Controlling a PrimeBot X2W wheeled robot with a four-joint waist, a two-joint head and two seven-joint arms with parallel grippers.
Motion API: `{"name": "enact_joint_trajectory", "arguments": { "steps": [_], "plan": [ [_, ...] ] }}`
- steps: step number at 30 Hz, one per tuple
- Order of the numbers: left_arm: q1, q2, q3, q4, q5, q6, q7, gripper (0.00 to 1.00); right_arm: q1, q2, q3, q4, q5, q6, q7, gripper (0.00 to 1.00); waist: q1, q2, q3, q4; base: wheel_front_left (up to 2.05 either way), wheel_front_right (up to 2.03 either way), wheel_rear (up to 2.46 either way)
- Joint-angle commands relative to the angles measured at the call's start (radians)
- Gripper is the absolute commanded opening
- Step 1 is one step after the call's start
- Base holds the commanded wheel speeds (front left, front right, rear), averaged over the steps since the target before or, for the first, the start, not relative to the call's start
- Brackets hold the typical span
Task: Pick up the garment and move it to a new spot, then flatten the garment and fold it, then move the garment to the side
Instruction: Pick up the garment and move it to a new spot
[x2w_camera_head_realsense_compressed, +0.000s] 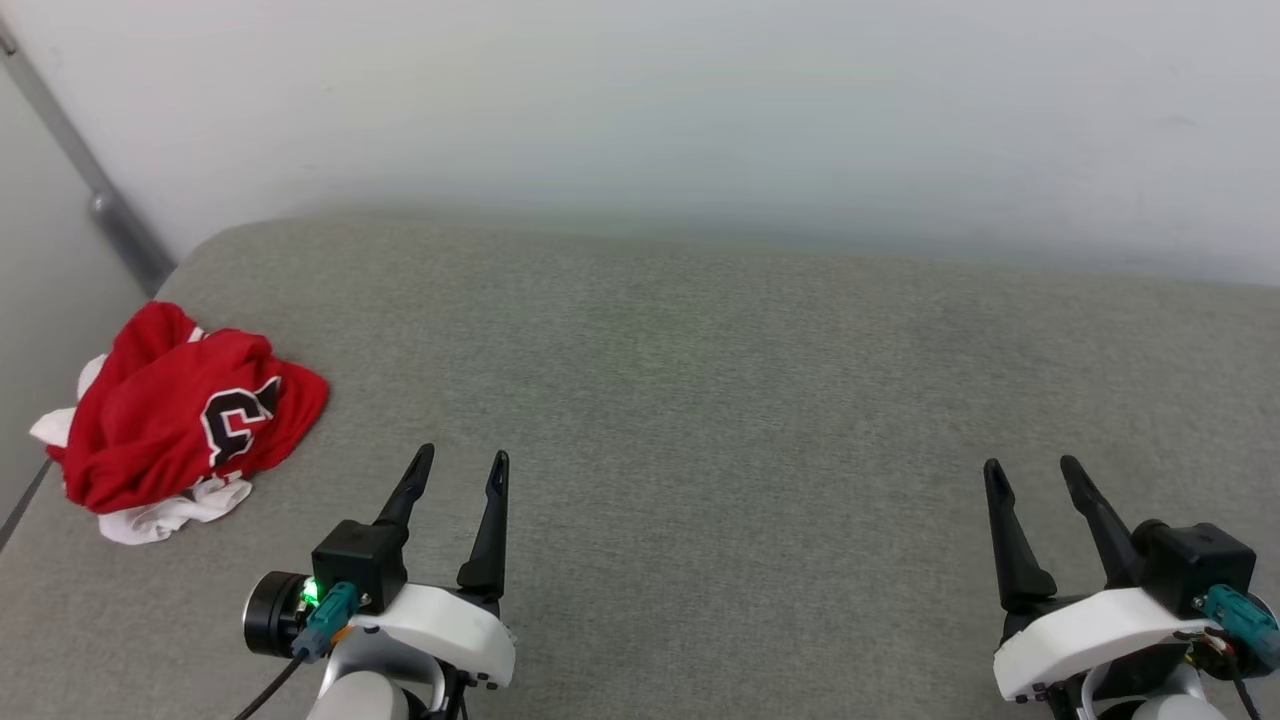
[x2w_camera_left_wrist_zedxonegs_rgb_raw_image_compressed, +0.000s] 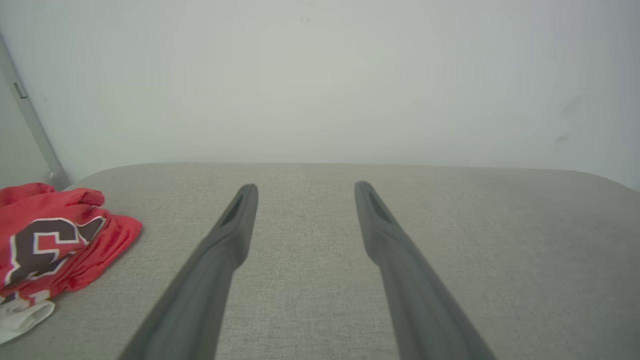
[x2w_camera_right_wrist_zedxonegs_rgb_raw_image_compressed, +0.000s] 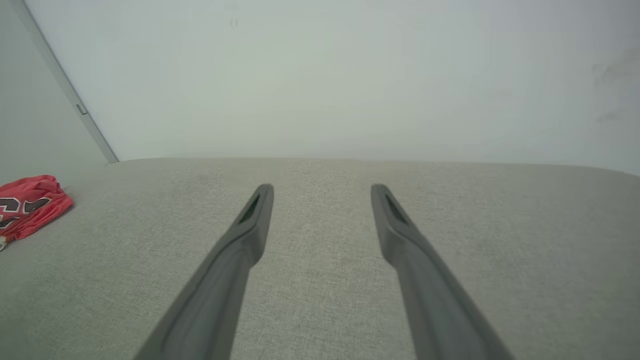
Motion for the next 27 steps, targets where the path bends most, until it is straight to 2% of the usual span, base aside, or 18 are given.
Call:
{"name": "enact_joint_trajectory", "arguments": {
  "steps": [1, 12, 13, 20, 27],
  "plan": [
    [-0.009, 0.006, 0.008, -0.001, 0.000, 0.004, -0.003, 1.00, -0.004, 0.001, 0.011, -0.010, -0.005, 0.000, 0.003, 1.00, 0.0000, 0.0000, 0.006, 0.044, 0.00, 0.00, 0.00],
    [-0.011, 0.007, 0.038, -0.005, -0.021, 0.003, -0.003, 1.00, -0.018, 0.001, 0.068, -0.023, -0.013, 0.000, 0.022, 1.00, 0.0000, 0.0000, 0.005, 0.261, 0.00, 0.00, 0.00],
    [-0.011, 0.007, 0.038, -0.005, -0.021, 0.003, -0.003, 1.00, -0.018, 0.001, 0.068, -0.023, -0.013, 0.000, 0.022, 1.00, 0.0000, 0.0000, 0.005, 0.261, 0.00, 0.00, 0.00],
    [0.000, 0.015, 0.055, 0.001, -0.017, 0.007, -0.003, 1.00, -0.020, 0.001, 0.085, -0.032, -0.022, 0.000, 0.031, 1.00, 0.0000, 0.0000, 0.003, 0.374, 0.00, 0.00, 0.00],
    [0.018, 0.022, 0.086, -0.015, -0.017, 0.018, -0.003, 1.00, -0.045, 0.001, 0.135, -0.035, -0.027, 0.000, 0.046, 1.00, 0.0000, 0.0000, 0.014, 0.403, 0.00, 0.00, 0.00]
  ]
}}
